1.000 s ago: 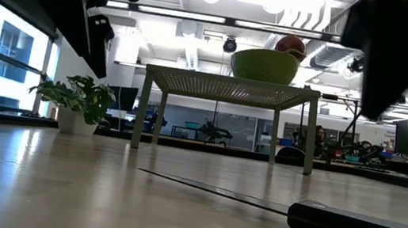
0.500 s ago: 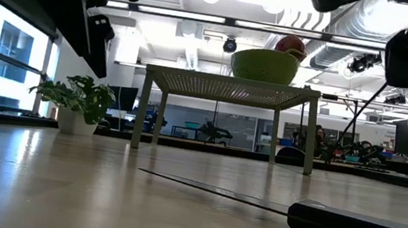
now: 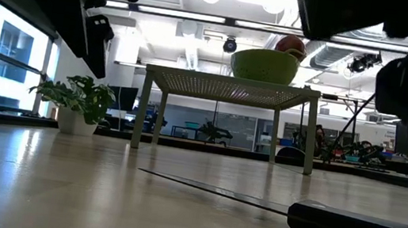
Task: Pick & Place Fruit
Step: Put the knife on the top shelf to the left of the green strainer bowl
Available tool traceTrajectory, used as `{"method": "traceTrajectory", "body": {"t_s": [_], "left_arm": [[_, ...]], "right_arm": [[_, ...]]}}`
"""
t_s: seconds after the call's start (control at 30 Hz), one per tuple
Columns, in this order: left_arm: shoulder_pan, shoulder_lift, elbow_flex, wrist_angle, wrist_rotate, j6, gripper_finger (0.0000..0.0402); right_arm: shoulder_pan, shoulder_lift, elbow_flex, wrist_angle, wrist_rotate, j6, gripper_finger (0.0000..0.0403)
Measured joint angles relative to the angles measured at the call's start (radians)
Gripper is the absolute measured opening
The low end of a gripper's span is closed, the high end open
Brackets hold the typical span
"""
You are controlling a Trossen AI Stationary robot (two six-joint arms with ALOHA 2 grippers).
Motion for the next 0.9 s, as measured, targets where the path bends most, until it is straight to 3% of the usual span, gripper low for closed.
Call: {"method": "traceTrajectory", "body": {"t_s": [0.33,0.9], "left_arm": [[0.000,0.000,0.000,0.001,0.000,0.000,0.0388],[0.000,0.000,0.000,0.000,0.001,0.000,0.0388]], "right_arm": [[-0.013,0.021,0.000,-0.036,0.054,-0.023,0.0298],[-0.025,0.021,0.000,-0.176,0.051,-0.035,0.0298]]}}
